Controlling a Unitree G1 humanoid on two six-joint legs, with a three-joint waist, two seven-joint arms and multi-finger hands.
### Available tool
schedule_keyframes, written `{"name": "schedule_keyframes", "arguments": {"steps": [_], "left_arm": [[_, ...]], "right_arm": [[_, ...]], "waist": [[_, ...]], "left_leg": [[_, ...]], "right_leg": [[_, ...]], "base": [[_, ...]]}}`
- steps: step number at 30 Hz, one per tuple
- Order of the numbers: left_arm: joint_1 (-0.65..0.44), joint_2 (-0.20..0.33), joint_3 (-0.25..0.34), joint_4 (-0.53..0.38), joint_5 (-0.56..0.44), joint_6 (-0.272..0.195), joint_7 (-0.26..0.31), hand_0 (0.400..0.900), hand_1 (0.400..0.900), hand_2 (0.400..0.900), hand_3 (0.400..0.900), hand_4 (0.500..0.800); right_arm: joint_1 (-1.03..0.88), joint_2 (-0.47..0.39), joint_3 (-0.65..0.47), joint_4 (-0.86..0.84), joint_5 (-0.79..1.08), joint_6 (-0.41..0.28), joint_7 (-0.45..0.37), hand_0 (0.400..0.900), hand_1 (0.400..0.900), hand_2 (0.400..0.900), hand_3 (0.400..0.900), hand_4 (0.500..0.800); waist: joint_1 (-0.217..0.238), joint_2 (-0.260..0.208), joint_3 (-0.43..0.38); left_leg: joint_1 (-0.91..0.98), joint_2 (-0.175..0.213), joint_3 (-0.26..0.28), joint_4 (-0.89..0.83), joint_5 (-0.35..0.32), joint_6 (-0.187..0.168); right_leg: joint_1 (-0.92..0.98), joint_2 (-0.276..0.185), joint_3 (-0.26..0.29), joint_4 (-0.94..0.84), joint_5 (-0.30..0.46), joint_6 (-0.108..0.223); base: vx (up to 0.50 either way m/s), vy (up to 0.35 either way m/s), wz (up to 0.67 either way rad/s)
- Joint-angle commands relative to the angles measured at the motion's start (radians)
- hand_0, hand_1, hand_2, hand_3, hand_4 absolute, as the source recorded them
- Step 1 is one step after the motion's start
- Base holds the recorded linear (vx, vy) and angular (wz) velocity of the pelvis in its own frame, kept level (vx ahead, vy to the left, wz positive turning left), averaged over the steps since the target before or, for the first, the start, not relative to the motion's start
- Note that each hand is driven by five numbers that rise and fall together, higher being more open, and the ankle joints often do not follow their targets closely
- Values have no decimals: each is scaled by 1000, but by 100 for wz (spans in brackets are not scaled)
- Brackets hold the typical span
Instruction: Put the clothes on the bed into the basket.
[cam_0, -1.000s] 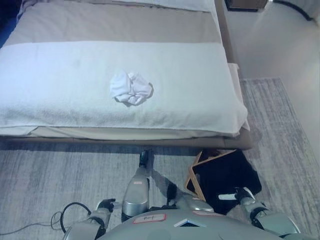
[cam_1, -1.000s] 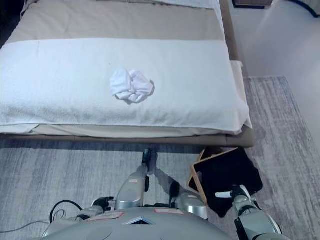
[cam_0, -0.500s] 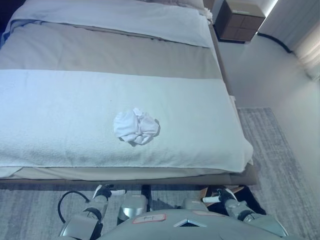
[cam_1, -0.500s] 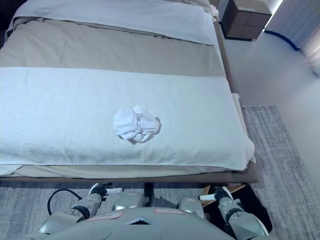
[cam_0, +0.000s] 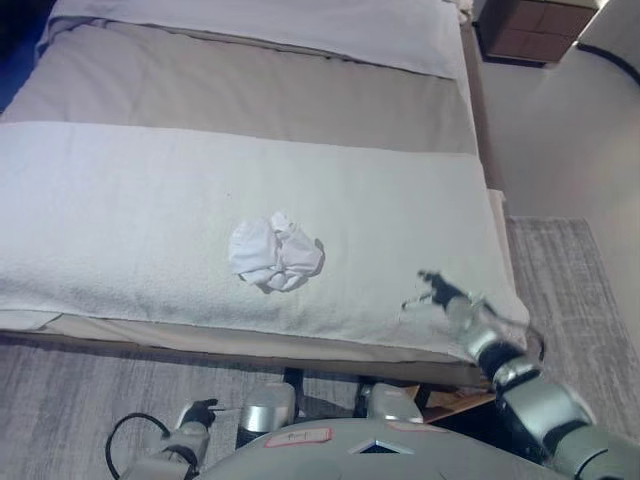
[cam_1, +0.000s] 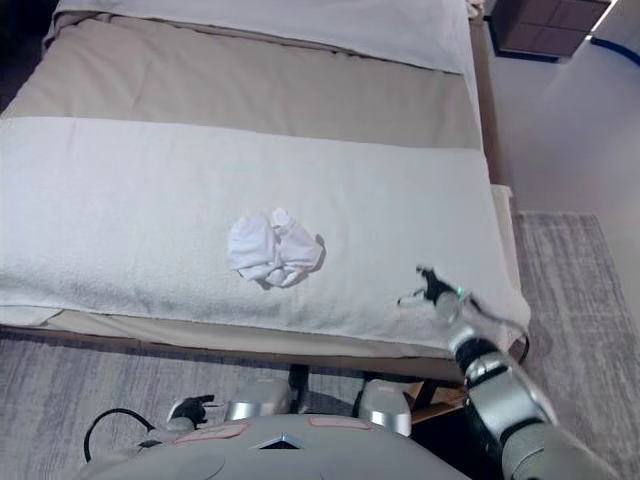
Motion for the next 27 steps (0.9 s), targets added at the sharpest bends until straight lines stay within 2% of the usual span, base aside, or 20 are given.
{"name": "schedule_keyframes", "arguments": {"steps": [1, 9, 12, 13, 18, 19, 22, 27], "left_arm": [[-62, 12, -53, 36, -4, -3, 44, 900, 900, 900, 900, 800], [-80, 9, -93, 27, -36, 0, 76, 900, 900, 900, 900, 800], [-107, 26, -105, 17, -55, -6, 88, 900, 900, 900, 900, 800], [-130, 35, -114, 12, -68, -9, 98, 900, 900, 900, 900, 800], [-164, 48, -126, 9, -87, -11, 111, 900, 900, 900, 900, 800], [-181, 55, -130, 4, -99, -13, 117, 900, 900, 900, 900, 800], [-194, 60, -134, 3, -108, -14, 122, 900, 900, 900, 900, 800], [-234, 81, -139, -16, -155, -23, 136, 900, 900, 900, 900, 800]], "right_arm": [[-220, 25, 86, 14, -8, -26, -42, 900, 900, 900, 900, 800], [-449, 141, 137, 117, 25, -13, -61, 900, 900, 900, 900, 800], [-511, 170, 144, 135, 48, -14, -67, 900, 900, 900, 900, 800], [-539, 184, 149, 150, 60, -13, -71, 900, 900, 900, 900, 800], [-582, 202, 161, 160, 71, -9, -68, 900, 900, 900, 900, 800], [-601, 210, 164, 162, 82, -8, -71, 900, 900, 900, 900, 800], [-615, 219, 167, 168, 90, -9, -75, 900, 900, 900, 900, 800], [-674, 201, 176, 186, 115, -12, -88, 900, 900, 900, 900, 800]], "waist": [[42, 2, -9], [103, 3, 9], [124, 12, 45], [143, 20, 70], [171, 26, 105], [189, 27, 128], [199, 26, 145], [246, 40, 224]], "left_leg": [[-62, 49, 10, -26, 41, -42], [-102, 51, -18, -26, 49, -49], [-131, 48, -45, -26, 61, -46], [-153, 43, -70, -26, 73, -45], [-189, 32, -114, -26, 92, -45], [-213, 27, -133, -16, 99, -45], [-233, 23, -147, -2, 103, -45], [-362, -15, -194, 121, 92, -43]], "right_leg": [[-19, -45, -6, 89, -44, 30], [-26, -57, -42, 102, -57, 36], [-67, -67, -50, 157, -74, 32], [-81, -72, -64, 176, -84, 30], [-100, -80, -100, 200, -104, 27], [-115, -83, -116, 217, -112, 24], [-129, -91, -126, 240, -120, 23], [-200, -128, -158, 334, -151, 16]], "base": [[3, -55, 22], [4, -14, 18], [-103, 17, 35], [-98, 8, 38], [-52, -3, 40], [-56, -11, 40], [-65, 1, 27], [-118, 8, 36]]}}
